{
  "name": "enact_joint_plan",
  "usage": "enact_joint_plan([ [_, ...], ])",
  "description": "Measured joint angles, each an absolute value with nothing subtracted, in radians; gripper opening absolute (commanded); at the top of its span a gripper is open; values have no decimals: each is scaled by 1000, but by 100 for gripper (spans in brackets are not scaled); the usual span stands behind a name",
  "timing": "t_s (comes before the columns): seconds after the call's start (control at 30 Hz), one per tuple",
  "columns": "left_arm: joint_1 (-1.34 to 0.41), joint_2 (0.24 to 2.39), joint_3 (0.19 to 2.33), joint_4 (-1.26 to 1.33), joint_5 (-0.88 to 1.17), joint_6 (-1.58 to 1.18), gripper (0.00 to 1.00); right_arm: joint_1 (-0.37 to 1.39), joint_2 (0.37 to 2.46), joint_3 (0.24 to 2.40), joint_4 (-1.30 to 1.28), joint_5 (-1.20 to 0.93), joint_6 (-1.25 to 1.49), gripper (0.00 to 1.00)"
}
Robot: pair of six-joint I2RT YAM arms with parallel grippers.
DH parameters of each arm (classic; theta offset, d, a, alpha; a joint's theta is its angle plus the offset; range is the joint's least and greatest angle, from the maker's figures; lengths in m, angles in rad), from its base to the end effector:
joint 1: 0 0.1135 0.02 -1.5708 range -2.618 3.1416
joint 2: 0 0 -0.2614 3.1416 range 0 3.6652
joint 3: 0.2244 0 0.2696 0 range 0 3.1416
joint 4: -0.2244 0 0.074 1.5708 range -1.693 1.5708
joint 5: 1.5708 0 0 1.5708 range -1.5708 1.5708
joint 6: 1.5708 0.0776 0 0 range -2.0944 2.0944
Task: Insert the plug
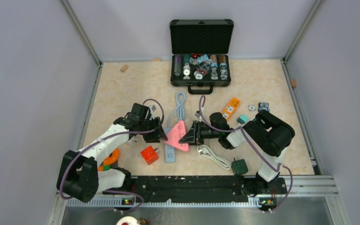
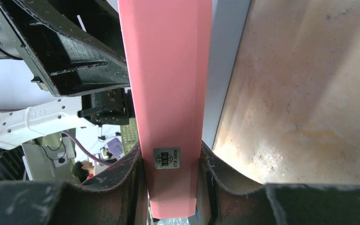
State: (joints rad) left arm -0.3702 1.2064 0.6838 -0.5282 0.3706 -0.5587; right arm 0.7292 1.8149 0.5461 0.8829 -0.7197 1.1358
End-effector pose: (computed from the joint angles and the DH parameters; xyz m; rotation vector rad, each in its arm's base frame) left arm 0.2297 -0.1193 0.1515 -0.1216 2.7354 -0.7842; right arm 0.2204 0.2655 0.0842 -0.1073 2.3978 1.7794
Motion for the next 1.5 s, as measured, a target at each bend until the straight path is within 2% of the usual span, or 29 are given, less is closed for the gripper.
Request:
enact_joint_plan([
  [0.17,-393,1249,699,-502,388,-581,30,728,1816,544,870,-714,1135,7],
  [0.33,-413,1269,726,-529,345,-587,16,724,1810,559,821,-719,1109,19],
  [0.6,-438,1283,754,-546,258,-595,15,725,1747,628,584,-696,1021,38],
  [0.77,-482,1370,762,-392,237,-633,15,725,1753,649,445,-645,958,54],
  [0.93,-521,1423,764,-293,241,-656,14,727,1749,653,391,-607,925,63],
  [1.07,-528,1426,758,-255,227,-663,24,736,1728,656,369,-575,910,68],
  [1.23,-533,1384,738,-263,171,-661,60,743,1697,657,341,-533,874,72],
  [1.27,-533,1372,729,-269,160,-657,66,742,1689,657,334,-521,867,77],
  [1.37,-533,1308,707,-342,110,-648,80,742,1663,657,314,-488,847,82],
  [1.5,-532,1205,678,-441,71,-630,92,741,1618,657,258,-430,812,85],
])
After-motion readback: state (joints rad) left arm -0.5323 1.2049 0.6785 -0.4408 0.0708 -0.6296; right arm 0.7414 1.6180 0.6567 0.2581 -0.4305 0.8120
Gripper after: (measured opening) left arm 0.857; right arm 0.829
